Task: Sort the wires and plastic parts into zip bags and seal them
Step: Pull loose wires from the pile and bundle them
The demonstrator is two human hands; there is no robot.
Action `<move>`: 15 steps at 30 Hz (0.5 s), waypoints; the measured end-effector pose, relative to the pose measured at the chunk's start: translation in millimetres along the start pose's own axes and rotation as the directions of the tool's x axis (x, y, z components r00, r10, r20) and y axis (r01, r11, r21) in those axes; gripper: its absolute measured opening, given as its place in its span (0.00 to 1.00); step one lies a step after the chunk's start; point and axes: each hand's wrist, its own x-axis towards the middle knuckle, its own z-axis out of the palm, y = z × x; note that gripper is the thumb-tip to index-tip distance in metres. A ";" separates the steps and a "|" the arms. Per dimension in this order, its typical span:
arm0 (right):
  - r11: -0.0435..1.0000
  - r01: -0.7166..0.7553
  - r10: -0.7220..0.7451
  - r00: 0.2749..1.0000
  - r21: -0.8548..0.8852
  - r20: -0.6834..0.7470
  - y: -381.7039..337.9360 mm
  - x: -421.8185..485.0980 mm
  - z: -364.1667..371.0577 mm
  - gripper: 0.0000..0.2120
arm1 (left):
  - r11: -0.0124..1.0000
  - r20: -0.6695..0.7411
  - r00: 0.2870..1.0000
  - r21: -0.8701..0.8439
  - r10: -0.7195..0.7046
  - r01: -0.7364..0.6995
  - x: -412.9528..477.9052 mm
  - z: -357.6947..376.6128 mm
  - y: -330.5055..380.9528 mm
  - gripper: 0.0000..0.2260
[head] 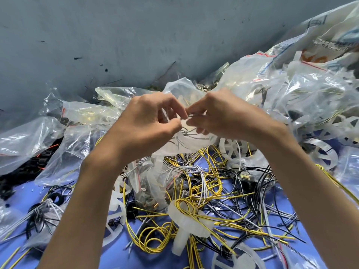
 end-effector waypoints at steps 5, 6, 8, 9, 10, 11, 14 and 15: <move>0.983 0.180 -0.181 0.983 -0.030 -0.025 -5.5 4.1 0.5 0.09 | 1.000 -0.016 1.000 0.006 -0.005 0.005 0.3 -1.6 -0.2 0.08; 0.973 0.217 -0.211 0.974 -0.080 0.078 -6.3 2.1 2.7 0.09 | 1.000 -0.014 1.000 0.007 -0.005 0.005 0.1 -2.2 -0.3 0.08; 0.954 0.258 -0.214 0.943 -0.153 0.253 -6.2 -2.9 4.1 0.10 | 1.000 -0.003 1.000 0.002 -0.008 0.008 -0.7 -4.2 -0.8 0.08; 0.955 0.244 -0.192 0.941 -0.167 0.280 -5.6 -4.1 3.4 0.09 | 1.000 0.001 1.000 -0.004 -0.013 0.013 -1.2 -5.6 -1.3 0.09; 0.961 0.218 -0.168 0.950 -0.172 0.264 -4.6 -4.0 2.6 0.08 | 1.000 0.003 1.000 -0.011 -0.020 0.020 -1.5 -6.8 -2.0 0.09; 0.968 0.181 -0.142 0.966 -0.175 0.217 -3.6 -3.0 1.4 0.09 | 1.000 0.004 1.000 -0.017 -0.027 0.027 -1.9 -8.0 -2.8 0.09; 0.975 0.111 -0.108 0.994 -0.193 0.024 -1.0 -0.1 -2.9 0.08 | 0.999 0.018 0.999 -0.025 -0.036 0.036 -2.4 -11.6 -5.3 0.09; 0.974 0.109 -0.112 0.994 -0.198 -0.001 -0.7 -0.2 -4.3 0.07 | 0.999 0.032 0.999 -0.022 -0.036 0.037 -2.5 -12.6 -6.1 0.09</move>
